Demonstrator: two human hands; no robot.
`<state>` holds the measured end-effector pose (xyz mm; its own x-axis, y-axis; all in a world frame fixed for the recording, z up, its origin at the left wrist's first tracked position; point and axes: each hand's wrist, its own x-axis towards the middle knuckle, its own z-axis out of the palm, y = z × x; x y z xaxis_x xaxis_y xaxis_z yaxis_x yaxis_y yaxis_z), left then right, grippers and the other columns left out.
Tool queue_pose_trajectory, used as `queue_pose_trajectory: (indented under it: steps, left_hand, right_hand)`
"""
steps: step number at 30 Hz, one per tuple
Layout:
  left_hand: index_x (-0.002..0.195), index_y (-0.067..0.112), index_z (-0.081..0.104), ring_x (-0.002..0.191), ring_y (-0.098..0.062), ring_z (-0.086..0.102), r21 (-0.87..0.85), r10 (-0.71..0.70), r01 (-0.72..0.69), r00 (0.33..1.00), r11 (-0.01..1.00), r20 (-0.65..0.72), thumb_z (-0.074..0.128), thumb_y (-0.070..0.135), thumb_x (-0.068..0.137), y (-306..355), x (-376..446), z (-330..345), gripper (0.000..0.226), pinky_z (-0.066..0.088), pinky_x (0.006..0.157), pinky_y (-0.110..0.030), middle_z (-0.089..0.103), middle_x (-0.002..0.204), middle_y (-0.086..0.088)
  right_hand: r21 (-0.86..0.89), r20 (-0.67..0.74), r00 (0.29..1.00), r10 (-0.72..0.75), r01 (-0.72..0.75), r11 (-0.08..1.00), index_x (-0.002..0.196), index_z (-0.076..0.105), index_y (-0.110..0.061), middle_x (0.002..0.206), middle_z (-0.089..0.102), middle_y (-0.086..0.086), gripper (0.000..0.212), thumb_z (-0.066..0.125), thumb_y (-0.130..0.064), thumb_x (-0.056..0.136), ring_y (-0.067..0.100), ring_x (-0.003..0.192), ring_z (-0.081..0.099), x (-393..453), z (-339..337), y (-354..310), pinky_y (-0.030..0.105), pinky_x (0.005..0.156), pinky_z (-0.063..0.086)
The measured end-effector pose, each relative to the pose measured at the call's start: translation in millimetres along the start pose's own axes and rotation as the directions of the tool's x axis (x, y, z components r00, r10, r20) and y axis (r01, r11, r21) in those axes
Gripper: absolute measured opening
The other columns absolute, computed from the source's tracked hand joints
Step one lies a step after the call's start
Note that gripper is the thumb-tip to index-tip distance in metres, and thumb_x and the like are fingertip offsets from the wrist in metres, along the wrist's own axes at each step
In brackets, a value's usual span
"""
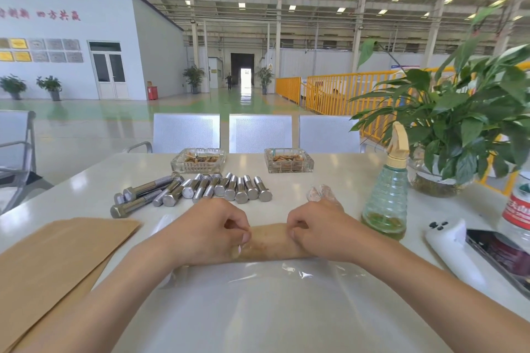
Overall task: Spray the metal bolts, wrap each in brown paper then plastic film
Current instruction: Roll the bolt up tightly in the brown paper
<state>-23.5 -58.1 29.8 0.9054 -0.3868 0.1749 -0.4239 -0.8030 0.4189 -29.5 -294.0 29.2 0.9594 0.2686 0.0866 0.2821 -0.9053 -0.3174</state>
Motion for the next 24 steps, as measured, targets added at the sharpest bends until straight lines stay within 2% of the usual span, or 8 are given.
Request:
queue_pose_trajectory:
  steps: [4,7,10,11,14,16,19,24]
  left_hand:
    - [0.084,0.035,0.077,0.065,0.004,0.062,-0.045,0.005,-0.006,1.0,0.999,-0.028,0.073,0.021,0.087,0.8,0.1,2.8,0.015,0.043,0.06,-0.009,0.072,0.072,0.02]
    - [0.092,0.035,0.076,0.067,0.006,0.061,-0.062,-0.014,0.012,0.999,0.998,-0.045,0.073,0.023,0.089,-0.9,1.4,3.8,0.012,0.041,0.06,-0.006,0.07,0.069,0.021]
    - [0.093,0.037,0.072,0.069,0.004,0.061,-0.05,-0.011,0.009,0.999,0.999,-0.033,0.071,0.023,0.09,-0.2,2.6,3.1,0.015,0.042,0.061,-0.009,0.069,0.07,0.021]
    - [0.092,0.038,0.07,0.069,0.003,0.062,-0.04,-0.002,0.001,1.0,0.999,-0.02,0.07,0.021,0.09,0.6,2.9,2.3,0.017,0.042,0.061,-0.011,0.07,0.072,0.019]
    - [0.095,0.043,0.062,0.07,0.004,0.062,0.01,0.018,-0.018,1.0,1.0,0.014,0.062,0.017,0.089,2.3,3.1,1.7,0.027,0.047,0.066,-0.018,0.071,0.074,0.021]
    - [0.097,0.047,0.057,0.072,0.006,0.061,0.061,0.01,-0.011,1.0,0.998,0.012,0.059,0.017,0.087,3.8,3.5,2.0,0.032,0.053,0.073,-0.025,0.07,0.073,0.025]
    - [0.088,0.041,0.068,0.074,0.001,0.062,0.135,-0.006,0.003,1.0,0.991,0.016,0.059,0.018,0.085,8.2,5.2,2.3,0.025,0.056,0.077,-0.031,0.069,0.073,0.02]
    - [0.094,0.04,0.073,0.096,-0.008,0.061,0.365,0.038,-0.063,0.996,0.929,0.075,0.052,0.038,0.08,18.9,6.7,0.9,0.025,0.045,0.073,-0.026,0.067,0.095,0.018]
  right_hand:
    - [0.051,-0.072,0.996,0.05,-0.047,0.998,0.083,0.062,-0.033,0.088,0.061,-0.011,0.019,0.05,-0.023,0.092,0.016,0.092,0.057,1.2,16.2,2.2,0.024,0.063,0.04]
    - [0.046,-0.148,0.985,0.091,-0.085,0.995,0.103,0.061,-0.034,0.101,0.066,-0.012,0.016,0.051,-0.028,0.092,0.017,0.106,0.057,0.2,22.5,0.0,0.03,0.075,0.045]
    - [-0.256,-0.316,0.946,-0.073,-0.011,0.967,0.113,0.055,-0.036,0.114,0.053,-0.009,0.027,0.06,-0.024,0.089,0.021,0.117,0.045,-2.3,23.4,-5.9,0.037,0.096,0.037]
    - [-0.329,-0.337,0.928,-0.159,0.042,0.943,0.111,0.056,-0.034,0.113,0.05,-0.007,0.026,0.06,-0.02,0.089,0.023,0.114,0.044,-3.4,25.4,-10.0,0.038,0.094,0.036]
    - [-0.405,-0.23,0.917,-0.326,0.214,0.889,0.104,0.059,-0.029,0.107,0.049,-0.004,0.028,0.054,-0.008,0.087,0.024,0.104,0.047,-7.3,34.9,-16.5,0.037,0.073,0.025]
    - [-0.36,-0.208,0.924,-0.321,0.233,0.903,0.104,0.06,-0.028,0.105,0.051,-0.005,0.029,0.051,-0.006,0.088,0.024,0.102,0.051,-9.7,34.0,-11.6,0.037,0.069,0.029]
    - [-0.286,-0.184,0.942,-0.282,0.223,0.932,0.107,0.066,-0.028,0.103,0.059,-0.004,0.03,0.047,-0.012,0.091,0.024,0.1,0.059,-12.9,29.9,-1.8,0.038,0.076,0.047]
    - [-0.259,-0.14,0.946,-0.292,0.25,0.933,0.106,0.071,-0.024,0.098,0.065,-0.001,0.032,0.043,-0.021,0.091,0.025,0.095,0.059,-18.3,26.2,1.1,0.035,0.077,0.046]
